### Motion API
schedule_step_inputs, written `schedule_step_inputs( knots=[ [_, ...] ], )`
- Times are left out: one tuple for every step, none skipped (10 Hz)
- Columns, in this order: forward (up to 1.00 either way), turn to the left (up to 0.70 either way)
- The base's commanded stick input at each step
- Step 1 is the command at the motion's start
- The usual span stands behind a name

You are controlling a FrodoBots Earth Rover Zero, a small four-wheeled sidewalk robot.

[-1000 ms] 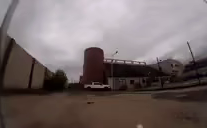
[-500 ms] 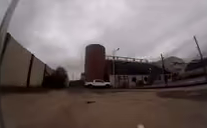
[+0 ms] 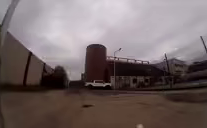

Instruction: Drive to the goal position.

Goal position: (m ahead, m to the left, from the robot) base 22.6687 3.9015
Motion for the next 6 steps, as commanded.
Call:
schedule_step_inputs(
  knots=[
    [1.00,0.40],
    [1.00,0.40],
    [1.00,0.40],
    [1.00,0.34],
    [1.00,0.13],
    [1.00,0.00]
  ],
)
